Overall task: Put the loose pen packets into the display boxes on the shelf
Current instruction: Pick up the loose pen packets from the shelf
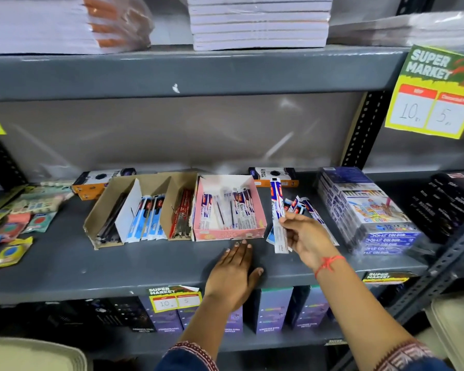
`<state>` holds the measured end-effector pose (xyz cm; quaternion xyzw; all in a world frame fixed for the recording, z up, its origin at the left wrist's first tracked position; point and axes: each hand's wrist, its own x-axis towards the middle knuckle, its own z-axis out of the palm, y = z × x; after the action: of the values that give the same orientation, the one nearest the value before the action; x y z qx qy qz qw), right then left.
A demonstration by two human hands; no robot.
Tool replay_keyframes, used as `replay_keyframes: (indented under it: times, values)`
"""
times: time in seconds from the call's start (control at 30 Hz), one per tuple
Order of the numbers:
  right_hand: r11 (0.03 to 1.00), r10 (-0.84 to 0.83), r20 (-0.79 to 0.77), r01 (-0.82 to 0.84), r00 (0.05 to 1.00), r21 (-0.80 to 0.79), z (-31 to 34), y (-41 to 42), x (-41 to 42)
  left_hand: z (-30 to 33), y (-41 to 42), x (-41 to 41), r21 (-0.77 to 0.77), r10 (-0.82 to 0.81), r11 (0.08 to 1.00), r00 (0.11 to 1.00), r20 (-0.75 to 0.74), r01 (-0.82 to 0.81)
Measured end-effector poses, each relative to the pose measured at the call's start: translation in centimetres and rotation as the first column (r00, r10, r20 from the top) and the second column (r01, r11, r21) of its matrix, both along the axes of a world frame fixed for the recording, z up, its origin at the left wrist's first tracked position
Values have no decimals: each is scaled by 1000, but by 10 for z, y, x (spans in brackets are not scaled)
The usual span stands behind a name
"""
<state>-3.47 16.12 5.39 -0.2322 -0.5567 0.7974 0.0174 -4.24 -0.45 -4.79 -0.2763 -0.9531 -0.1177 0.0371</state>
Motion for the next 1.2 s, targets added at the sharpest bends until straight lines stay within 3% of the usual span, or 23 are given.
replay_keyframes:
  times: [0.13, 0.27, 0.5, 0.63, 0.8, 0.93, 1.1, 1.2]
  values:
    - [972, 114, -8, -110, 993, 207, 18, -20, -27, 1, -31, -3, 48, 138, 989, 990, 2, -138]
    - [892, 101, 70, -121, 992, 435, 18, -31, -60, 2, -51, -5, 75, 194, 979, 980, -33, -191]
    - [497, 121, 218, -249, 968, 832, 5, -43, -105, 3, -49, -3, 81, 194, 979, 979, -67, -188]
    - [354, 137, 290, -320, 947, 879, 0, -50, -113, 3, -47, -2, 89, 190, 980, 966, -174, -177]
    - [323, 118, 319, -340, 940, 883, -10, -55, -119, 3, -47, -2, 46, 191, 982, 963, -193, -185]
    - [213, 116, 327, -345, 938, 914, -11, -58, -117, 6, -47, -1, 37, 207, 978, 961, -183, -203]
    - [40, 118, 268, -274, 956, 961, -3, -56, -106, 9, -47, 1, 31, 197, 980, 967, -164, -195]
    - [-4, 72, 171, -171, 983, 985, 3, -39, -95, 8, -47, 1, 58, 212, 977, 965, -154, -205]
